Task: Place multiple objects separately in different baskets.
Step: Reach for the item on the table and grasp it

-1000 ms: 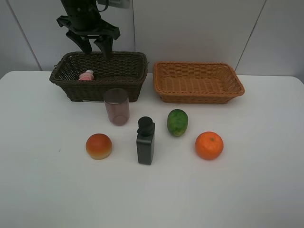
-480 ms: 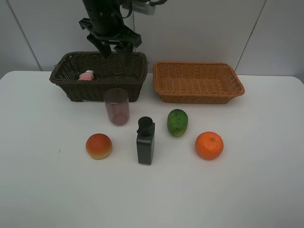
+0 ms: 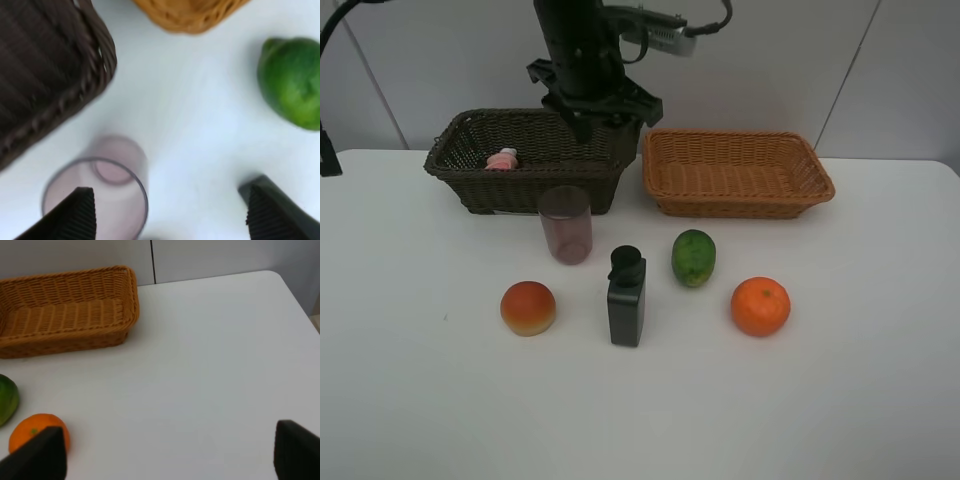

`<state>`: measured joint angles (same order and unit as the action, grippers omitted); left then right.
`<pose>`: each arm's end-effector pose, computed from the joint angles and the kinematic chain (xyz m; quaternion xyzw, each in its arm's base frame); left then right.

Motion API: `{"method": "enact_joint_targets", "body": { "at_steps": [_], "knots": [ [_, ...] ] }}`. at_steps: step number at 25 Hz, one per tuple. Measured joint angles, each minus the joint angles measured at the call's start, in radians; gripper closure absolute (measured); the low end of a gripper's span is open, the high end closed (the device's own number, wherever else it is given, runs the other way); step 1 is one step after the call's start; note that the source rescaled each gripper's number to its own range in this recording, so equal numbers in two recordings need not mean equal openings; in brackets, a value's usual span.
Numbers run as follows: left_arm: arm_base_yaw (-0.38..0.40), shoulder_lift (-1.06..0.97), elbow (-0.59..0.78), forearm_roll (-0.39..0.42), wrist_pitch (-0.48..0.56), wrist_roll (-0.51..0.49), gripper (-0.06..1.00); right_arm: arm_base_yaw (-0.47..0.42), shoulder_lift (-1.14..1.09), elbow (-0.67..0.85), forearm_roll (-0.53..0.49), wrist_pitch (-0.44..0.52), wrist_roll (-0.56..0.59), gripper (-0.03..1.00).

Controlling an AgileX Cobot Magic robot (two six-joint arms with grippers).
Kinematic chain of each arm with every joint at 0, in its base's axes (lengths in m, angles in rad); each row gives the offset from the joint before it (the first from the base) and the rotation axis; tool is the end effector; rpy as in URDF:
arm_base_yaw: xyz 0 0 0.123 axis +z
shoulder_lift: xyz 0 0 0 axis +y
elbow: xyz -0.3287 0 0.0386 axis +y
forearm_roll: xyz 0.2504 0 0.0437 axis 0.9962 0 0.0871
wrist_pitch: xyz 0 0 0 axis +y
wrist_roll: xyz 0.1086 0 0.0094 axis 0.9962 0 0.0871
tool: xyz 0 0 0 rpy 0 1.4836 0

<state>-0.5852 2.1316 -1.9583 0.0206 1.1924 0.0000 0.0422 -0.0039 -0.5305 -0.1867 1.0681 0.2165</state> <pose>0.4121 -0.2706 0.2763 0.2876 0.9466 -0.0324 0.1423 -0.0375 -0.0193 0.2797 0.0788 0.8387 -0.0238 0.5383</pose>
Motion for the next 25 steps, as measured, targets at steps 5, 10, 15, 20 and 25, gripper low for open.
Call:
{"method": "enact_joint_targets", "body": {
  "at_steps": [5,10,15,20,25],
  "knots": [
    [0.000,0.000,0.074,0.001,0.001,-0.060,0.14,0.000,0.000,0.000,0.000,0.000,0.000,0.22],
    [-0.003,0.000,0.091,0.004,0.001,-0.084,0.14,0.000,0.000,0.000,0.000,0.000,0.000,0.22],
    [-0.010,0.000,0.092,0.049,0.001,-0.110,0.14,0.000,0.000,0.000,0.000,0.000,0.000,0.22],
    [-0.011,0.004,0.092,0.075,0.001,-0.153,0.14,0.000,0.000,0.000,0.000,0.000,0.000,0.22],
    [-0.011,0.023,0.107,0.071,0.001,-0.164,0.14,0.000,0.000,0.000,0.000,0.000,0.000,0.22]
  ]
}}
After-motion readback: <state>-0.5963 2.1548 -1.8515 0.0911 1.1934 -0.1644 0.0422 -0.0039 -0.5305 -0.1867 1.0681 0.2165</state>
